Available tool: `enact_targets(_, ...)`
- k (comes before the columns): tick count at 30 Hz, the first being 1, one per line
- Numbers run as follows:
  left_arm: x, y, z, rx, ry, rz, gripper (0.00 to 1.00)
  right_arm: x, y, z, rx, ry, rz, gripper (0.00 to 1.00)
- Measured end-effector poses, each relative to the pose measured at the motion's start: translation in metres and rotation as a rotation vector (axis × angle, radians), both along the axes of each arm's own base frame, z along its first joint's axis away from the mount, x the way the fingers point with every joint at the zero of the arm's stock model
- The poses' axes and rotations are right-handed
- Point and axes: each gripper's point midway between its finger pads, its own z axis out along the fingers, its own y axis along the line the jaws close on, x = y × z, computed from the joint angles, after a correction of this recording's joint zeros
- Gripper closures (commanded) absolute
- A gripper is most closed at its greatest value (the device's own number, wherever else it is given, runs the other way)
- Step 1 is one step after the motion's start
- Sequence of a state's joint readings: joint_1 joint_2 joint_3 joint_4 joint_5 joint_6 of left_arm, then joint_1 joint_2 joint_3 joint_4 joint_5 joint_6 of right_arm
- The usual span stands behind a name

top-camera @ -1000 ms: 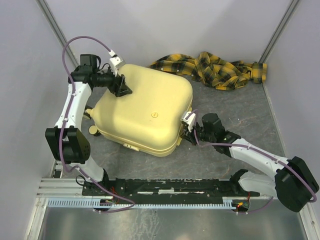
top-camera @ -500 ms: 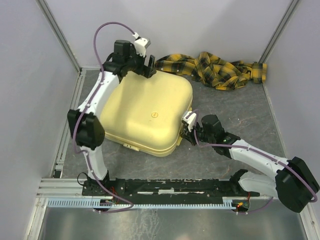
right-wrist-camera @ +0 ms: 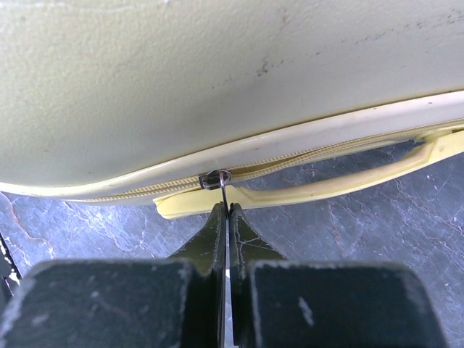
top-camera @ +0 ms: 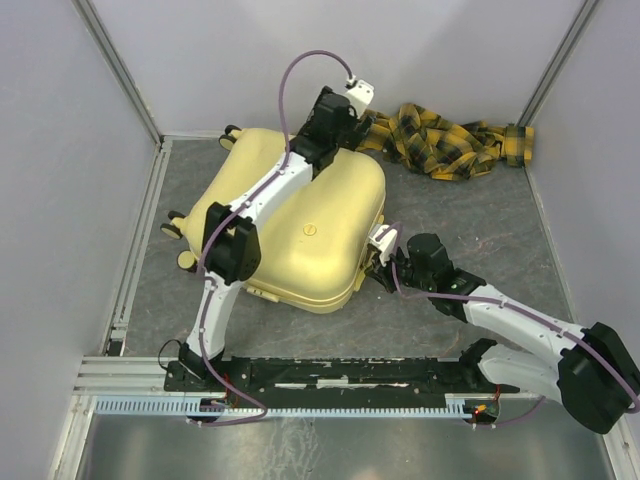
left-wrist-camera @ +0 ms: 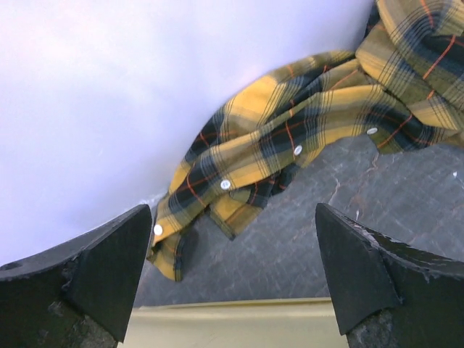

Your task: Pack the luggage

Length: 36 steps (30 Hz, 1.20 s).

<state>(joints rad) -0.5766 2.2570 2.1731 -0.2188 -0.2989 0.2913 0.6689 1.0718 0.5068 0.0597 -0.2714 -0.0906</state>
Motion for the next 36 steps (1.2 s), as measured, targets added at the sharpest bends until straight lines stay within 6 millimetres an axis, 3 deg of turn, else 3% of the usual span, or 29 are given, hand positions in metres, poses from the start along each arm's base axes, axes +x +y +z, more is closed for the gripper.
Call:
enact_targets(4,0.003,-0.018,-0.003,0.055,-0.037,-0.029,0.09,0.001,-0.001,0.0,-0.002,-0.009,-0.009,0.98)
enact_targets(9,-0.005,-0.033,-0.005,0.08,-0.052,-0.125,0.11,0.004,-0.004,0.001,-0.01,-0.021,-0.035,0.98)
enact_targets(21,-0.014,-0.031,0.001,0.181,-0.094,-0.103,0.13,0.005,-0.005,0.002,-0.011,-0.03,-0.043,0.98)
enact_targets(29,-0.014,-0.03,0.005,0.227,-0.136,-0.096,0.01,0.008,-0.008,0.002,-0.022,-0.042,-0.057,0.98)
enact_targets(36,-0.01,-0.026,0.004,0.26,-0.159,-0.037,0.01,0.014,-0.013,0.0,-0.033,-0.047,-0.084,0.98)
